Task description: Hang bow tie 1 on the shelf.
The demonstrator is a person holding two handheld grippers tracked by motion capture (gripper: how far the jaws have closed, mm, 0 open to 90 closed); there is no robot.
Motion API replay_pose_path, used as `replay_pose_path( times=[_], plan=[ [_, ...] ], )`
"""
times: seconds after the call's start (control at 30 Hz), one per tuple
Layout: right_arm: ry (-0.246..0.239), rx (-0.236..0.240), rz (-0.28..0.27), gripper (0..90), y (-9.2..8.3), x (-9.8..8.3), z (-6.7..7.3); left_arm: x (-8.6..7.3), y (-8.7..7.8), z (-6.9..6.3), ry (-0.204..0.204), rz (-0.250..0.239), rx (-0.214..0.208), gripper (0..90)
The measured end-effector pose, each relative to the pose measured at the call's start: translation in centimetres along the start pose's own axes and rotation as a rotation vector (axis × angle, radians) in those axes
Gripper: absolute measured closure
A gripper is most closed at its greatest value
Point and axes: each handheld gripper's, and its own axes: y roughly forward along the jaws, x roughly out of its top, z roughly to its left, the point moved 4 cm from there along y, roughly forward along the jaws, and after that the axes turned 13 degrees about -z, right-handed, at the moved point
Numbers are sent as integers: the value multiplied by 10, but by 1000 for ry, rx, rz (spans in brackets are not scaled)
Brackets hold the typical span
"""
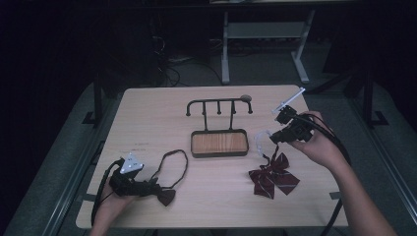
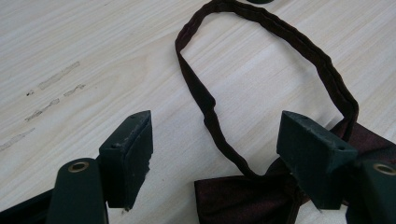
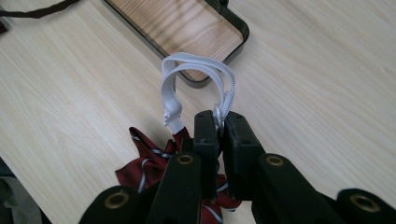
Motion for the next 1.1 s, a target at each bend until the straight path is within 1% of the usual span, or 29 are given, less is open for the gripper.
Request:
replay_pose_path(
  times=[0.07,0.17,0.27,0.33,0.4,0.43,0.5,0.53,0.67,0.7,0.83,1.07,1.1],
  plan=[
    [2,0,0,839,-1,1,1,0,0,0,2,1,-1,274],
    [-12,-2,-14,840,-6,10,3,0,0,0,-3,-3,-1,274],
    [-22,-5,-16,840,-8,13,4,0,0,0,-3,-4,-1,274],
    [-38,-9,-21,841,-11,20,6,0,0,0,-5,-4,-2,274],
    [-33,-8,-22,840,-11,21,7,0,0,0,-6,-4,-2,274],
    [-46,-12,-23,840,-13,26,8,0,0,0,-6,-6,-2,274],
    [-47,-12,-25,841,-13,28,9,0,0,0,-6,-6,-2,274],
    [-55,-16,-23,841,-14,33,10,0,0,0,-4,-5,-2,274],
    [-60,-18,-25,841,-14,40,11,0,-1,1,-6,-8,0,274],
    [-67,-20,-27,841,-14,41,10,0,-1,0,-15,-8,-1,274],
    [-65,-20,-28,841,-14,45,11,0,-1,0,-15,-8,0,274],
    [-59,-21,-31,842,-13,56,7,0,-1,0,-13,-8,-1,274],
    [-64,-19,-35,842,-12,57,6,0,-1,1,-12,-7,-1,274]
  ],
)
